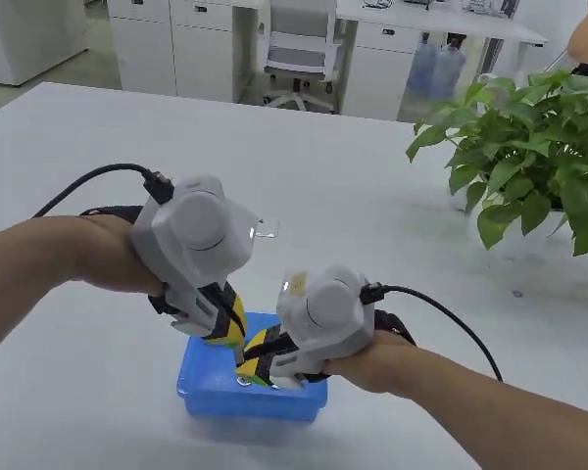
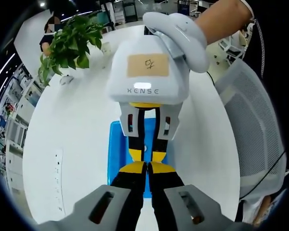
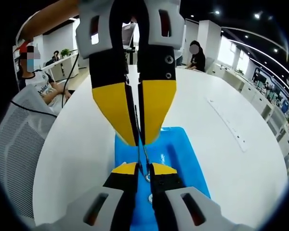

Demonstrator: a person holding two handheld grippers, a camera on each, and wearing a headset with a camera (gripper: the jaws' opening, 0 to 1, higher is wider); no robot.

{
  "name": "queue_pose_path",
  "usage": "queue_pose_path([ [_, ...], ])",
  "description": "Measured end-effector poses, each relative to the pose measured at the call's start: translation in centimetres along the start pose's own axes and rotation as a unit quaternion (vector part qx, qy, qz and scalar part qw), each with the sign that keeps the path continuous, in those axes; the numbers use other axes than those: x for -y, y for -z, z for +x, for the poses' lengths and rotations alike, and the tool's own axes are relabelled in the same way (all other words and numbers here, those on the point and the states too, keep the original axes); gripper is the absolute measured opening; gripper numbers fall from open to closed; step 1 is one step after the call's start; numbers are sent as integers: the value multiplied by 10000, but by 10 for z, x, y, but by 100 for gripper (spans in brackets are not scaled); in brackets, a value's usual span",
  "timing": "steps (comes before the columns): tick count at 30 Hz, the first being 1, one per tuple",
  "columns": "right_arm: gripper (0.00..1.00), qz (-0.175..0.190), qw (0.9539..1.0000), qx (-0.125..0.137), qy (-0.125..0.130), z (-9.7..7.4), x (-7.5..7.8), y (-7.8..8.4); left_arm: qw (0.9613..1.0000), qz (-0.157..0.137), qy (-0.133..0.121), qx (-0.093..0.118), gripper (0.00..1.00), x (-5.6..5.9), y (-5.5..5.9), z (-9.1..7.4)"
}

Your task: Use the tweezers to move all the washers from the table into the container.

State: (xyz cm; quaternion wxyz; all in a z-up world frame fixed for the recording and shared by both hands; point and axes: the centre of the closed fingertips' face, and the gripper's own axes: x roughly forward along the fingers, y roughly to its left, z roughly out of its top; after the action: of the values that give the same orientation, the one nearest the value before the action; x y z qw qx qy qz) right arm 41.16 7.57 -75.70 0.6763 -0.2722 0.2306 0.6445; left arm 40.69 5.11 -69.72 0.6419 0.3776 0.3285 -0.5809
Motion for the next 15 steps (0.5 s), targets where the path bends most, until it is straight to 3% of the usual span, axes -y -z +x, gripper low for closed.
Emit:
queue_pose_path([
  [7, 8, 132, 9999, 97, 27, -13, -7, -9, 10000, 23, 42, 56, 6, 5, -6, -14],
  [15, 7, -19, 9997, 202, 98, -31, -19, -22, 9997, 115, 134, 144, 6, 16, -16, -31],
])
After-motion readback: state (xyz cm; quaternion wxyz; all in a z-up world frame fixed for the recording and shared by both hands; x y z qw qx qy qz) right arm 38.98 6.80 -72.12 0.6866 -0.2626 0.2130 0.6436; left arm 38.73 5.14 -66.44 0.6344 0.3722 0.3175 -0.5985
